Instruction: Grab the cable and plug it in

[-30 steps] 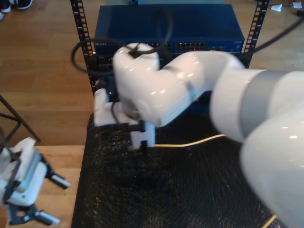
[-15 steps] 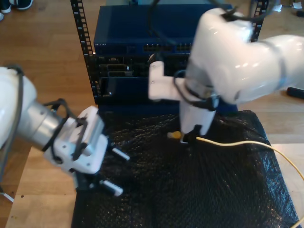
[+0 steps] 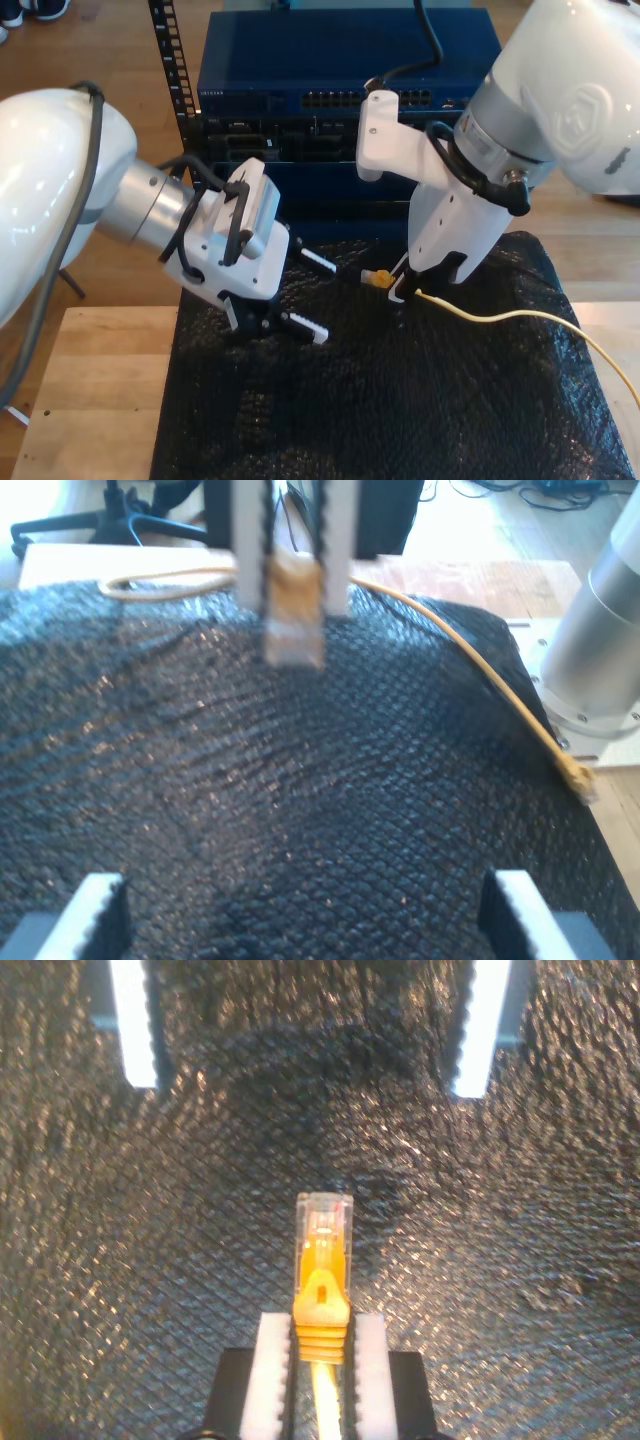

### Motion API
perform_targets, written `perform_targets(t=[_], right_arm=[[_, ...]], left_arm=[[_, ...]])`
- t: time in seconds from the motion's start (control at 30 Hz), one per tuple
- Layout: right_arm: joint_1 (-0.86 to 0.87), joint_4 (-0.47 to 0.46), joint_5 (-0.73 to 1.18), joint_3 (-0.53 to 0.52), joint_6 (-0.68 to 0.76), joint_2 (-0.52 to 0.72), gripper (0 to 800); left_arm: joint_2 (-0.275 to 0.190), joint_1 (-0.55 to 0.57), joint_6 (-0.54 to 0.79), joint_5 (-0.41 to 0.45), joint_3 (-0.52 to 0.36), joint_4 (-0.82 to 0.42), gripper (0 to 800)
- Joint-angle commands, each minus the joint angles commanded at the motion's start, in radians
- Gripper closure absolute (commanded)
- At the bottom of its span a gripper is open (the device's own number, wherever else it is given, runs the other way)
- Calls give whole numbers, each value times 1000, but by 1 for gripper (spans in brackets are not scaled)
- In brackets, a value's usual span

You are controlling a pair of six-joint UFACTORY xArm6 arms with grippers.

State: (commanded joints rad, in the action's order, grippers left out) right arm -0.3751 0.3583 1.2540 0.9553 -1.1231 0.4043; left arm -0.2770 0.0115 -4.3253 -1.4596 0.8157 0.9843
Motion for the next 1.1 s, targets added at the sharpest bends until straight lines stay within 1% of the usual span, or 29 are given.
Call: perform_targets(t=[0.13, 0.23, 0.37, 0.4, 0.47, 0.53, 0.6, 0.67, 0.77, 0.9, 1.1], right_arm=[[2, 49, 0, 0, 0, 0, 794], [3, 57, 0, 0, 0, 0, 794], [2, 58, -2, 2, 2, -2, 794], [5, 64, -2, 2, 2, -2, 794], [20, 80, -2, 0, 2, -8, 794], [34, 95, -2, 0, 0, -9, 794], [38, 101, -2, 0, 0, -8, 794], [46, 101, -2, 2, 0, -6, 794], [60, 103, -3, 3, 0, -5, 794], [61, 115, -2, 3, 0, -5, 794], [60, 121, 0, 2, 0, -6, 794]], left_arm=[[-2, 5, 0, -15, 15, 46, 0], [-2, 3, 8, -44, 17, 83, 2], [-3, 0, 8, -112, 17, 140, 6], [-3, 0, 9, -117, 17, 152, 7], [-3, -2, 11, -118, 18, 160, 9], [-2, -3, 11, -118, 17, 158, 29], [-2, -12, 11, -118, 15, 158, 38], [0, -28, 11, -118, 12, 160, 69], [8, -37, 11, -117, 12, 158, 72], [11, -37, 11, -117, 12, 158, 102], [17, -37, 18, -115, 12, 160, 182]])
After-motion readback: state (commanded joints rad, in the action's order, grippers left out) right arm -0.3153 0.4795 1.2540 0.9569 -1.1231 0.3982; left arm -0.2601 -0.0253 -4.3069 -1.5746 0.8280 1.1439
